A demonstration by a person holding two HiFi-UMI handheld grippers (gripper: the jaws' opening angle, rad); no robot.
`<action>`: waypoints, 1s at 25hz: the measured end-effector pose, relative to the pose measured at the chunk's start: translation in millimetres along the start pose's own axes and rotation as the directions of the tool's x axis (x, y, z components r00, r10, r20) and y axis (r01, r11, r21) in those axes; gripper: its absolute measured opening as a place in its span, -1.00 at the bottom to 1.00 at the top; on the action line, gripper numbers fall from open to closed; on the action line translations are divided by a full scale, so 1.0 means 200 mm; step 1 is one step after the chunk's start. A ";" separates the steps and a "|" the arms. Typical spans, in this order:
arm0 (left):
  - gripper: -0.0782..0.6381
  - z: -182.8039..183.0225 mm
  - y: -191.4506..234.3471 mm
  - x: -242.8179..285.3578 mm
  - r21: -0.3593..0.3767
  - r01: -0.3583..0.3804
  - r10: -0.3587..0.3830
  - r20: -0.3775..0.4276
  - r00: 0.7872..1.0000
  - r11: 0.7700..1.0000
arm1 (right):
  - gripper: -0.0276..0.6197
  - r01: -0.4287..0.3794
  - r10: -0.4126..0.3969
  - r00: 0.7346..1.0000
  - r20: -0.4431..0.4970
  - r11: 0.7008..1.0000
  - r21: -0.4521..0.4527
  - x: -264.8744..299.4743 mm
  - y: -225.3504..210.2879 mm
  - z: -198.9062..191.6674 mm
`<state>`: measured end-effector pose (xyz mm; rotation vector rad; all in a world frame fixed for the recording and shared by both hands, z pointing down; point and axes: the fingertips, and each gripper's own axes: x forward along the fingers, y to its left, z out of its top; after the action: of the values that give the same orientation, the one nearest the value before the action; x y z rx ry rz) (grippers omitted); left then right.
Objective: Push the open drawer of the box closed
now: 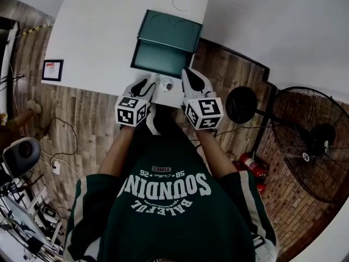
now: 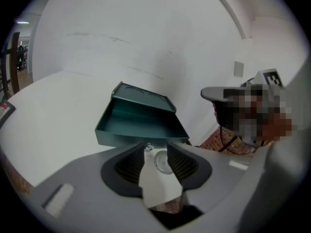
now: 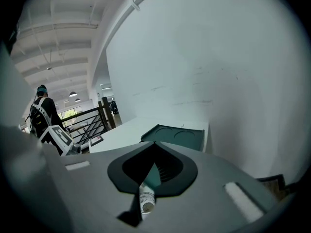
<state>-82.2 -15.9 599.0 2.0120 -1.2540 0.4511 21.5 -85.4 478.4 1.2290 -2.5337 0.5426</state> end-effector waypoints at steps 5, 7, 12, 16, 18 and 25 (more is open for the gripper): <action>-0.31 -0.05 -0.01 0.14 -0.024 -0.008 0.007 -0.038 0.999 1.000 | -0.91 0.033 -0.032 0.999 -0.013 0.999 0.018 -0.01 -0.05 -0.03; -0.31 -0.07 -0.01 0.19 -0.030 -0.009 0.008 -0.054 0.999 1.000 | -0.91 0.044 -0.044 0.999 -0.017 0.999 0.023 -0.03 -0.07 -0.05; -0.31 -0.10 0.03 0.27 -0.064 -0.005 0.000 -0.085 0.996 0.998 | -0.91 0.080 -0.079 0.997 -0.021 0.996 0.038 -0.07 -0.11 -0.07; -0.31 -0.10 0.05 0.31 -0.095 0.005 -0.013 -0.088 0.996 0.995 | -0.91 0.108 -0.107 0.994 -0.028 0.993 0.052 -0.09 -0.16 -0.09; -0.31 -0.10 0.06 0.33 -0.102 0.005 -0.014 -0.090 0.996 0.995 | -0.91 0.121 -0.120 0.992 -0.032 0.991 0.057 -0.11 -0.18 -0.10; -0.45 -0.13 0.08 0.36 -0.073 -0.022 0.014 -0.116 0.993 0.997 | -0.91 0.155 -0.152 0.987 -0.046 0.985 0.080 -0.15 -0.24 -0.15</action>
<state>-60.1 -46.5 667.7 1.8865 -1.2012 0.5148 79.3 -78.3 502.4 1.4145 -2.3801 0.6351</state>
